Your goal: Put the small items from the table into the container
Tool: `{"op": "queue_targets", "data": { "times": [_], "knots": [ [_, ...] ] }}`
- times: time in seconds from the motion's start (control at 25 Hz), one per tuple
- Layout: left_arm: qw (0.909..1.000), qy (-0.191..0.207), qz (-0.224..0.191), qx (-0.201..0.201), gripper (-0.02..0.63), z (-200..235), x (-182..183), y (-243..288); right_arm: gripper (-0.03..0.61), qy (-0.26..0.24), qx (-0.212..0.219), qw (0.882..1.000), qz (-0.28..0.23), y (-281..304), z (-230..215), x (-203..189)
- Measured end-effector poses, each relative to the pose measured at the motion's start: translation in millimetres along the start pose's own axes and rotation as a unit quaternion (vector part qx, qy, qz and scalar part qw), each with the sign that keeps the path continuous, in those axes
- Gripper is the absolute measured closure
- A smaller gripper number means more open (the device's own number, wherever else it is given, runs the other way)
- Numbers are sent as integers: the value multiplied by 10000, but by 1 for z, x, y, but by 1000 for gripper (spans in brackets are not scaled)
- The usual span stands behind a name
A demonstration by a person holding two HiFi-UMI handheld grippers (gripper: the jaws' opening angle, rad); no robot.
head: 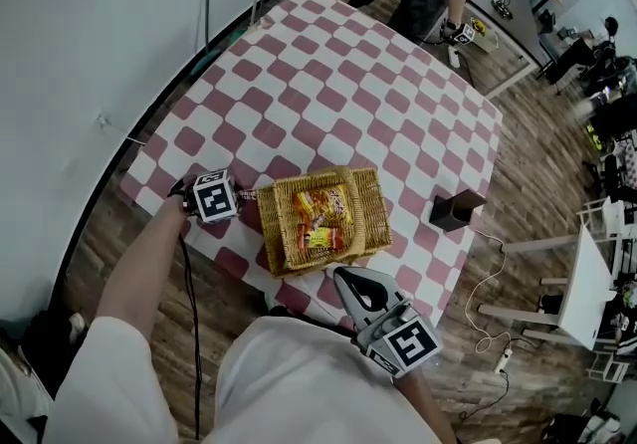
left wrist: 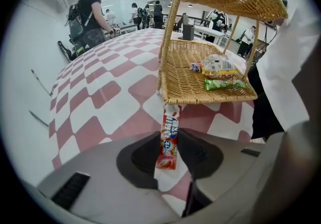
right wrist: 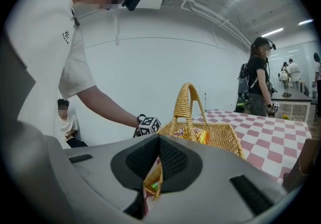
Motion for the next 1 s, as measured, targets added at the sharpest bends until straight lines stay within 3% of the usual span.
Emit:
{"op": "queue_targets", "data": {
  "times": [0.36,0.8,1.0],
  "knots": [
    [9963,-659,-246,498,488,-28,-4,-25,566,-144,253,9996,-6,-4,6,-2],
    [9850,-1318,-393,1044,488,-43,-20,-49,566,-219,524,9984,-40,0,5,4],
    [9767,-1624,-531,1295,488,-73,-6,-52,566,-265,633,9976,-81,-25,6,-2]
  ]
}}
Point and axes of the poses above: the fingertips, and each gripper's own axes: y forward along the fingers, z to its left, x out of its top, the point moved 10 cm from there along -y, backward along the fingers, and after that the axes turned 14 degrees about y, right-handed, at the moved point
